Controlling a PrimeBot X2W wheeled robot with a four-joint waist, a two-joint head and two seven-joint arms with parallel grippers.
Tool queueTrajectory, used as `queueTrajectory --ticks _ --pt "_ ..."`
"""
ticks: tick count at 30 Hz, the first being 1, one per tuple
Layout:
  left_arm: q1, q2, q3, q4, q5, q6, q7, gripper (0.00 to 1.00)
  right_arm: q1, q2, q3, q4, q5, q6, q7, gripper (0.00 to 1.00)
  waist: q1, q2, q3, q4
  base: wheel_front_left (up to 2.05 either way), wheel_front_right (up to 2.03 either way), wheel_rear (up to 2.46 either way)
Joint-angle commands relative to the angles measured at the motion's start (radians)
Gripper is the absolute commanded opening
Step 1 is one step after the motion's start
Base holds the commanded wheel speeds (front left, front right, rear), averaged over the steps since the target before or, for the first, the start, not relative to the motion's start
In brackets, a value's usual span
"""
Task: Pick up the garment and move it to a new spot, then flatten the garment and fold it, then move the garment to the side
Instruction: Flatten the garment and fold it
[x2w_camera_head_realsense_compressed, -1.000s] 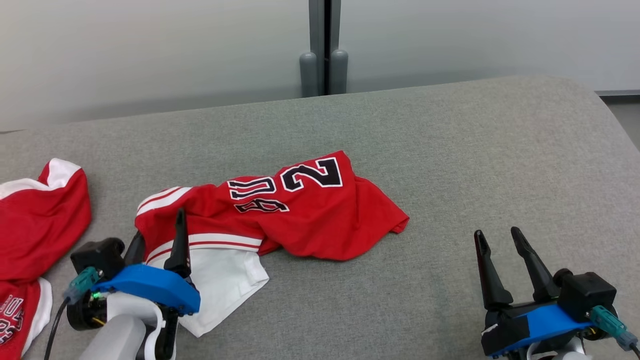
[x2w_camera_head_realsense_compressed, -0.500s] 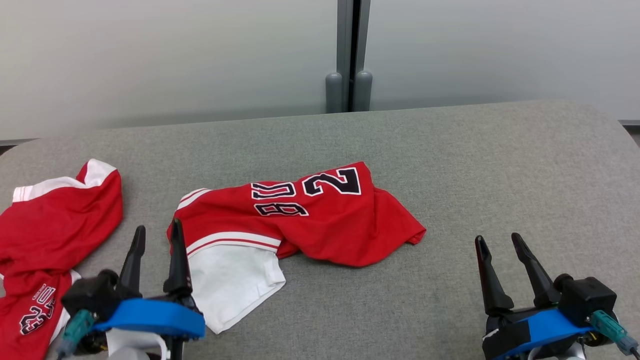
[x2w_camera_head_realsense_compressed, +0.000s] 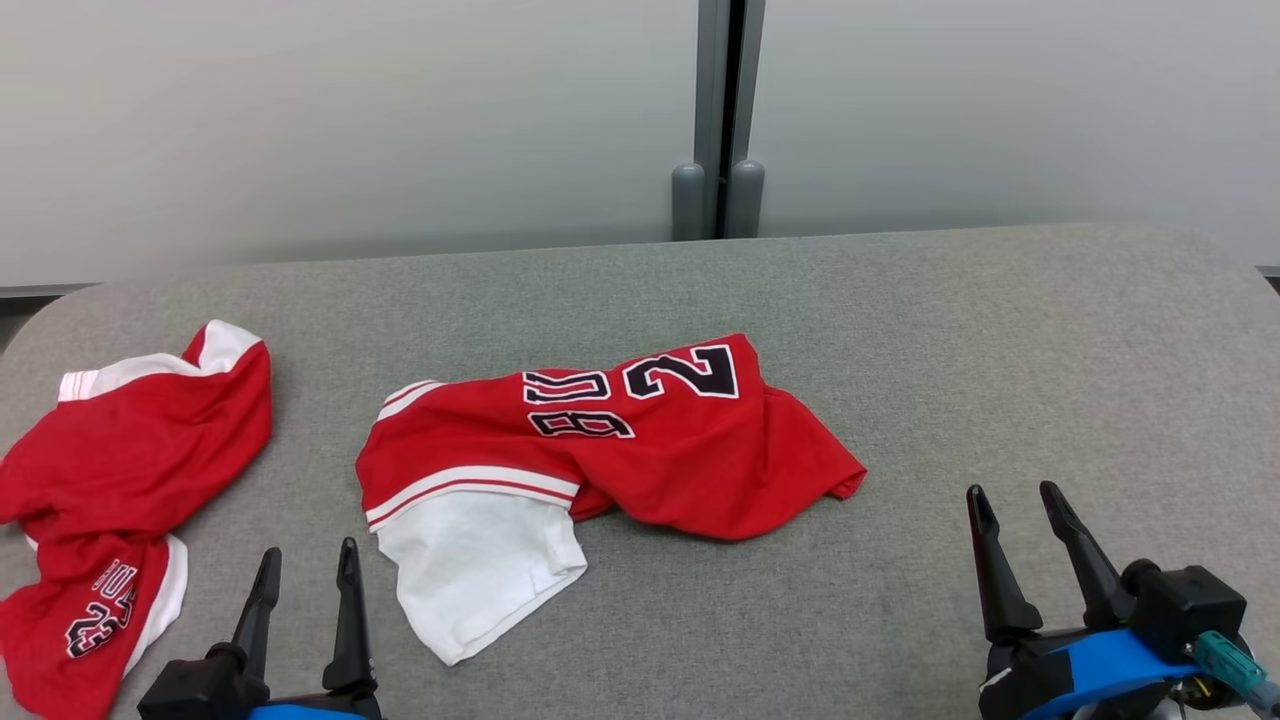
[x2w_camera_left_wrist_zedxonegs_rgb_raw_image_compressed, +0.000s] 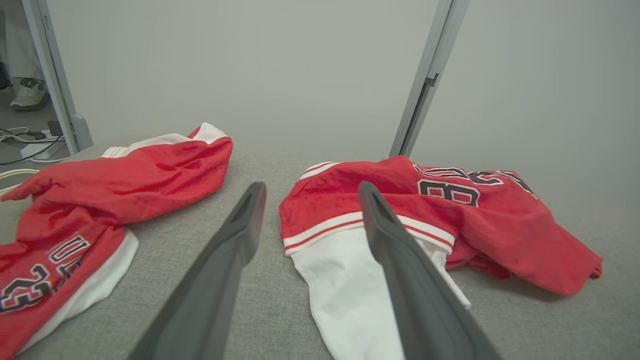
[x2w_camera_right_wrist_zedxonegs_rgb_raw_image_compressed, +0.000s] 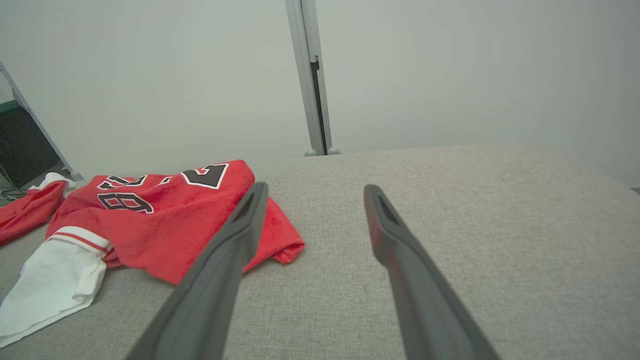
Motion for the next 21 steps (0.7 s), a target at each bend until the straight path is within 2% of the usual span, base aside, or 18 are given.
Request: queueTrajectory --ticks 1,4,8,13,15,21 --pt "0.010 -0.005 0.012 0.002 0.014 -0.014 -0.004 1.00 0.010 -0.003 -0.004 -0.005 -0.010 0.000 0.005 1.00 0.0000 0.0000 0.001 0.006 0.00 0.00 0.00" --pt "0.008 -0.019 0.025 0.004 0.027 -0.025 -0.004 1.00 -0.007 -0.003 0.001 -0.002 -0.009 0.000 0.023 1.00 0.0000 0.0000 0.009 0.015 0.00 0.00 0.00" --pt "-0.010 -0.033 0.040 0.006 0.042 -0.042 -0.004 1.00 -0.089 -0.004 0.014 0.041 -0.031 0.000 0.106 1.00 0.0000 0.0000 0.031 0.017 0.00 0.00 0.00" --pt "-0.036 -0.042 0.044 0.012 0.063 -0.058 -0.004 1.00 -0.224 -0.003 0.007 0.186 -0.032 0.000 0.263 1.00 0.0000 0.0000 0.065 0.033 0.00 0.00 0.00" --pt "-0.041 -0.044 0.045 0.013 0.066 -0.059 -0.004 1.00 -0.251 -0.003 0.002 0.228 -0.016 0.000 0.290 1.00 0.0000 0.0000 0.070 0.039 0.00 0.00 0.00" --pt "-0.071 -0.056 0.053 0.010 0.075 -0.069 -0.004 1.00 -0.369 -0.004 0.019 0.430 -0.101 0.000 0.398 1.00 0.0000 0.0000 0.101 0.078 0.00 0.00 0.00"
